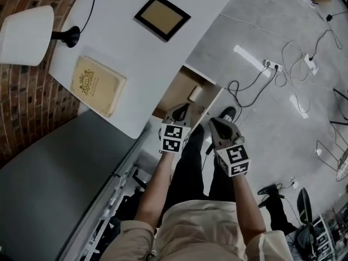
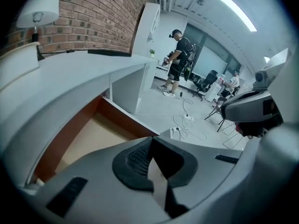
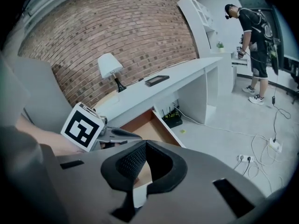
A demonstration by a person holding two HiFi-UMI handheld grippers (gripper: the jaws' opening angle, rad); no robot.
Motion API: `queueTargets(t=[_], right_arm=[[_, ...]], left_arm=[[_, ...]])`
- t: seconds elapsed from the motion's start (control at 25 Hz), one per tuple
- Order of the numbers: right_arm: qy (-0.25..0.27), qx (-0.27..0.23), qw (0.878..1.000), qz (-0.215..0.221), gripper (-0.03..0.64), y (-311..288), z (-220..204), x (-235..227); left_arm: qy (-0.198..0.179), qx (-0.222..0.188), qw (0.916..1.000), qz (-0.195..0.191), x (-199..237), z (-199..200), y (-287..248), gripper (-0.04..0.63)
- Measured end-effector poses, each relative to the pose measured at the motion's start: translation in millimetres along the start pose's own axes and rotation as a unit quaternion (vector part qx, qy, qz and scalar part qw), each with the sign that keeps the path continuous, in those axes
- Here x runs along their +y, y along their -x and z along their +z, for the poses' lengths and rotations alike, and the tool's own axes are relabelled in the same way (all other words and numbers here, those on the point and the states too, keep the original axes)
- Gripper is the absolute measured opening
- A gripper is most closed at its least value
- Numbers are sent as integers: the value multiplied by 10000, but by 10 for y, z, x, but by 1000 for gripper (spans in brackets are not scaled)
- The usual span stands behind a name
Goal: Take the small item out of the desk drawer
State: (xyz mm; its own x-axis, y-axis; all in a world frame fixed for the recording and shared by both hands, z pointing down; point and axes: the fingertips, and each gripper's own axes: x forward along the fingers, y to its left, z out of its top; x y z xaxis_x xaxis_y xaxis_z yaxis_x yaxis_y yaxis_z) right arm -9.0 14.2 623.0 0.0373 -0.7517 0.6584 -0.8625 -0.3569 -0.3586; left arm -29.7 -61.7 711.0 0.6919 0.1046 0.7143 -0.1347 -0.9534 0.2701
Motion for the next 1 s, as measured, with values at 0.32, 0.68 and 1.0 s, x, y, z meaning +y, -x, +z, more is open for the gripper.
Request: queueTargets(t=[0.32,0.68,1.0], right_arm=[[-26,238,9989,408,23,-261,-471,-275],[-14,306,9986,426,23,-482,-509,-530],[-159,168,9979,598,24,-922,-495,-452]], left_arm=[[-382,428,9982,-173,70,-238,-609,12],[-493,663,9965,-157,197,-479,-1026,12],[-399,1037,9934,-284,322,-740,-1346,17]])
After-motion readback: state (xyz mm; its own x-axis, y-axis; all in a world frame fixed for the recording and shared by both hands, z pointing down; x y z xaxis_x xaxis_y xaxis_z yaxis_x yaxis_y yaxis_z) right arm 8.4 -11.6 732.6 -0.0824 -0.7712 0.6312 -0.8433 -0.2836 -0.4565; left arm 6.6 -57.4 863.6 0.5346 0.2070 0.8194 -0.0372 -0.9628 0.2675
